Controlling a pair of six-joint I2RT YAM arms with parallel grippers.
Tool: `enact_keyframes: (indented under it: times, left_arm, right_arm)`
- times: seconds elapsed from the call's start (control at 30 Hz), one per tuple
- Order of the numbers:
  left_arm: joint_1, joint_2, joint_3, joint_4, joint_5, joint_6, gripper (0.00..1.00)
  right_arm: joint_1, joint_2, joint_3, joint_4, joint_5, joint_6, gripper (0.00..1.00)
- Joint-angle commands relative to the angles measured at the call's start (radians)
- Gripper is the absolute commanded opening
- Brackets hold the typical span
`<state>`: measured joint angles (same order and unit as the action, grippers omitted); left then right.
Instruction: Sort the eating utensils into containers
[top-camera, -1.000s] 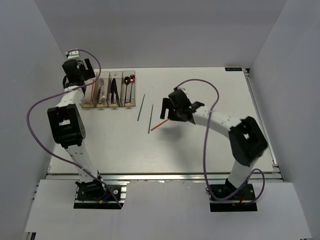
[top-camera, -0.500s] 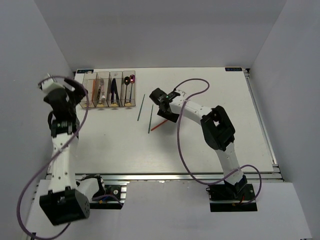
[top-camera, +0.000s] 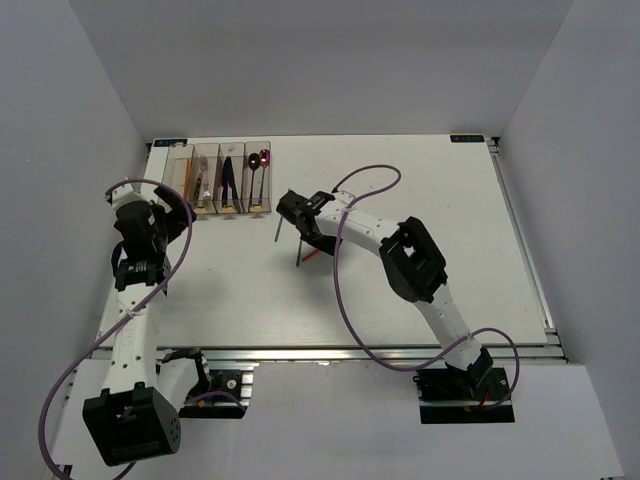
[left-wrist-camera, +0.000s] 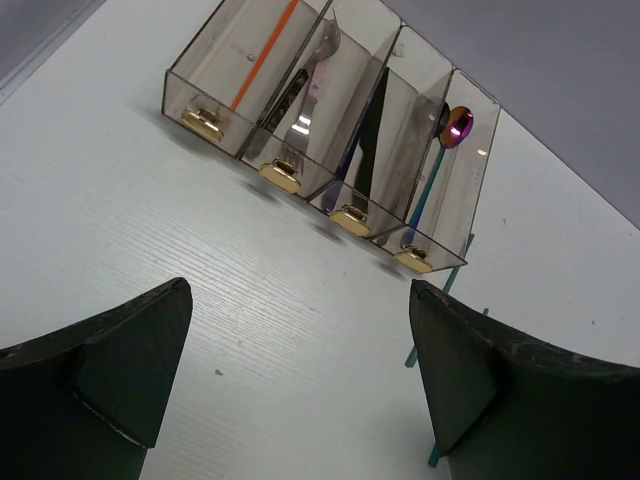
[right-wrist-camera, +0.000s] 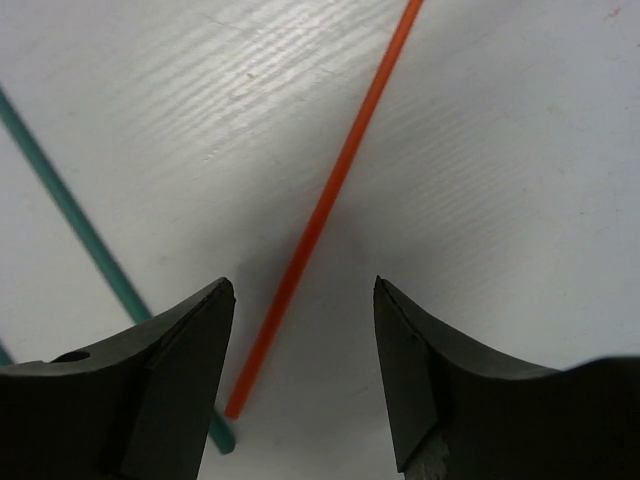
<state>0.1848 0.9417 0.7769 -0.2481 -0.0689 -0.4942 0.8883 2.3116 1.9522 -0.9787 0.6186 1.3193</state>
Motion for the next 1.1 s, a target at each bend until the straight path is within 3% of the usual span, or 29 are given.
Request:
enact_keyframes:
  times: [0.0,0.23,0.3,0.4,0.47,0.6,0.63,0.7,0.73,0.87,0.9,0.93,1.07]
  left_arm:
    - [-0.005,-0.018,0.01,0.024,0.053,0.011,0.98]
    - [-0.013,-0.026,0.004,0.026,0.06,0.017,0.98]
    - [-0.018,-0.027,0.004,0.026,0.06,0.022,0.98]
    - [-0.024,-0.029,0.002,0.026,0.055,0.026,0.98]
    - [-0.028,-0.023,0.002,0.026,0.06,0.028,0.98]
    - [-0.06,0.002,-0.013,0.067,0.184,0.011,0.98]
    - [-0.085,0.031,-0.024,0.099,0.269,-0.018,0.98]
    - [-0.11,0.076,-0.031,0.141,0.393,-0.061,0.98]
    - [-0.123,0.101,-0.036,0.176,0.488,-0.087,0.98]
    - [-0.278,0.146,-0.154,0.387,0.57,-0.277,0.98]
    - [-0.312,0.147,-0.204,0.436,0.567,-0.309,0.98]
    - [-0.343,0.16,-0.22,0.499,0.56,-0.332,0.98]
    - [-0.476,0.203,-0.267,0.613,0.525,-0.426,0.96]
  right_arm:
    - [-0.002,-0.006,-0.03,-0.008,0.0,0.063,0.63]
    - [-0.006,0.06,-0.021,-0.047,-0.033,0.061,0.4]
    - [-0.014,0.049,-0.067,-0.04,-0.049,0.055,0.38]
    - [-0.023,0.01,-0.142,0.032,-0.089,0.044,0.22]
    - [-0.034,-0.023,-0.258,0.112,-0.132,0.044,0.01]
    - [-0.048,-0.228,-0.517,0.314,-0.157,0.012,0.0]
    - [-0.048,-0.277,-0.597,0.416,-0.134,-0.026,0.0]
    - [-0.046,-0.415,-0.672,0.568,-0.146,-0.162,0.0]
    - [-0.045,-0.461,-0.709,0.651,-0.169,-0.34,0.0]
    - [-0.045,-0.706,-0.973,1.085,-0.521,-0.693,0.0]
    - [-0.045,-0.739,-1.022,1.235,-0.587,-0.719,0.0]
    - [-0.051,-0.77,-1.061,1.3,-0.714,-0.735,0.0]
    - [-0.049,-0.82,-1.124,1.488,-0.905,-0.689,0.0]
